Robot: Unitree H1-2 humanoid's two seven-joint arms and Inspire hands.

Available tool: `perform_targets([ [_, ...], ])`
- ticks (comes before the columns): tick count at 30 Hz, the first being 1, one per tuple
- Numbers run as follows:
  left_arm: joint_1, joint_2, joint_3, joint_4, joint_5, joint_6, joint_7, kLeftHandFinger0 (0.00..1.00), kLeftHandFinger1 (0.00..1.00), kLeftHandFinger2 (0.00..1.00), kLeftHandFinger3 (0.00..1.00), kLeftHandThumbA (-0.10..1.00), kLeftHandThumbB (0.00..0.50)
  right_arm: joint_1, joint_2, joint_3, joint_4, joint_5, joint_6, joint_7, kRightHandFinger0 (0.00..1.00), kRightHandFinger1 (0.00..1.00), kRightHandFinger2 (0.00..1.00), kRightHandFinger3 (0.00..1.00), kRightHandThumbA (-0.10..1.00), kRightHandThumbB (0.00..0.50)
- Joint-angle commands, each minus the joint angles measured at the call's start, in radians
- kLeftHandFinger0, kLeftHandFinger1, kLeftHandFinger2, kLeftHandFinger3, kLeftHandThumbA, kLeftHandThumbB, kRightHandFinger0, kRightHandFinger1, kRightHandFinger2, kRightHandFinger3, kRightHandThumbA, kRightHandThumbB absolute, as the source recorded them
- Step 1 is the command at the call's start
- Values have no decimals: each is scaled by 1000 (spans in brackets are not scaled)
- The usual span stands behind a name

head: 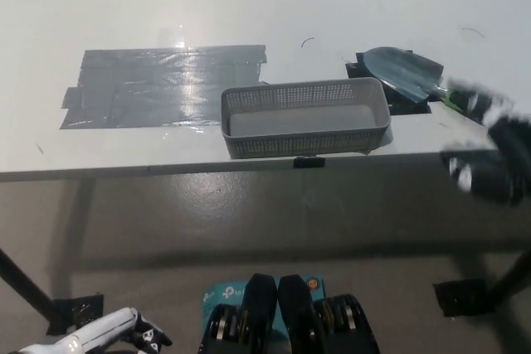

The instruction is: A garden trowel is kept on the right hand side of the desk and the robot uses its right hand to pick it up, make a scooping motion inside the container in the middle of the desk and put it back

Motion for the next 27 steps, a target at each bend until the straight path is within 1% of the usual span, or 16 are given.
perform_targets([
  [1,-6,14,21,-35,37,24,-47,888,715,743,747,1000,487,-165,-51,-8,55,-150,120,53,1000,1000,1000,1000,1000,500],
  [3,-8,13,24,-35,43,24,-52,889,712,736,741,1000,472,-233,-35,-30,121,-168,135,80,1000,1000,1000,1000,1000,500],
  [5,-8,8,33,-35,51,24,-62,890,715,742,747,1000,488,-300,-16,-48,206,-214,135,110,1000,1000,1000,1000,1000,500],
  [9,-23,6,39,-33,56,24,-76,880,712,748,754,1000,496,-348,7,-59,285,-255,135,121,1000,1000,1000,1000,1000,500],
  [10,-27,9,38,-34,54,24,-79,904,713,748,759,1000,481,-373,23,-47,356,-279,135,108,1000,1000,1000,1000,954,467],
  [11,-27,7,41,-35,57,24,-83,911,713,748,760,1000,480,-376,27,-49,363,-286,135,110,1000,1000,1000,1000,941,469],
  [12,-26,2,46,-38,60,24,-86,906,710,748,761,1000,465,-395,37,-36,427,-284,135,88,1000,1000,1000,1000,916,451],
  [13,-25,0,48,-37,65,24,-89,905,712,749,765,1000,460,-402,39,-31,449,-283,135,82,1000,1000,1000,1000,897,457],
  [14,-24,-3,52,-38,66,24,-91,876,695,738,754,1000,454,-414,43,-21,483,-277,135,74,1000,1000,1000,1000,866,467],
  [16,-14,-9,64,-44,66,24,-96,854,689,730,750,1000,446,-430,53,-4,547,-266,135,63,1000,1000,1000,1000,863,478],
  [17,-13,-9,66,-43,71,24,-101,862,694,725,755,1000,450,-437,63,9,597,-251,120,45,1000,1000,1000,1000,844,455],
  [18,-12,-10,69,-45,75,24,-107,867,697,728,758,1000,451,-440,68,10,623,-243,105,31,1000,1000,1000,1000,838,449],
  [19,-12,-12,69,-46,80,24,-111,869,696,730,759,1000,465,-444,72,16,651,-237,93,25,1000,1000,1000,1000,854,452],
  [20,-12,-16,71,-46,91,24,-120,904,708,747,776,1000,473,-443,77,17,670,-225,78,18,1000,1000,1000,1000,845,437],
  [21,-15,-17,69,-46,87,24,-119,911,700,746,770,1000,480,-437,87,22,696,-210,44,6,1000,1000,1000,1000,838,405],
  [27,-24,-22,73,-39,96,24,-131,908,701,742,765,1000,479,-422,94,24,700,-179,22,31,1000,1000,1000,1000,817,356],
])
